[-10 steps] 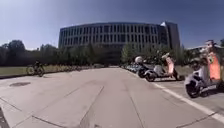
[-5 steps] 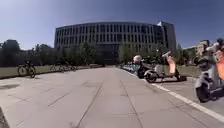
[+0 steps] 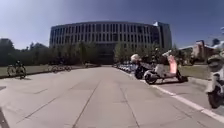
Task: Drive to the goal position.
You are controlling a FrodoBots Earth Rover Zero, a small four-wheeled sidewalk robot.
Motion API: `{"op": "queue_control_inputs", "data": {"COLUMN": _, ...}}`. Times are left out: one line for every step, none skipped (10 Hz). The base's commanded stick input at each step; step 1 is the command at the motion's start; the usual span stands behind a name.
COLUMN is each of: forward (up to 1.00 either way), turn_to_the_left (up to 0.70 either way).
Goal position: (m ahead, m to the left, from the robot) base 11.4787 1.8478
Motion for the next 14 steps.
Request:
{"op": "queue_control_inputs", "data": {"forward": 0.70, "turn_to_the_left": 0.00}}
{"op": "queue_control_inputs", "data": {"forward": 0.70, "turn_to_the_left": 0.00}}
{"op": "queue_control_inputs", "data": {"forward": 0.70, "turn_to_the_left": 0.00}}
{"op": "queue_control_inputs", "data": {"forward": 0.70, "turn_to_the_left": 0.00}}
{"op": "queue_control_inputs", "data": {"forward": 0.70, "turn_to_the_left": 0.00}}
{"op": "queue_control_inputs", "data": {"forward": 0.70, "turn_to_the_left": 0.00}}
{"op": "queue_control_inputs", "data": {"forward": 0.70, "turn_to_the_left": 0.00}}
{"op": "queue_control_inputs", "data": {"forward": 0.70, "turn_to_the_left": 0.00}}
{"op": "queue_control_inputs", "data": {"forward": 0.70, "turn_to_the_left": 0.00}}
{"op": "queue_control_inputs", "data": {"forward": 0.70, "turn_to_the_left": 0.00}}
{"op": "queue_control_inputs", "data": {"forward": 0.70, "turn_to_the_left": 0.00}}
{"op": "queue_control_inputs", "data": {"forward": 0.70, "turn_to_the_left": 0.00}}
{"op": "queue_control_inputs", "data": {"forward": 0.70, "turn_to_the_left": 0.00}}
{"op": "queue_control_inputs", "data": {"forward": 0.70, "turn_to_the_left": 0.00}}
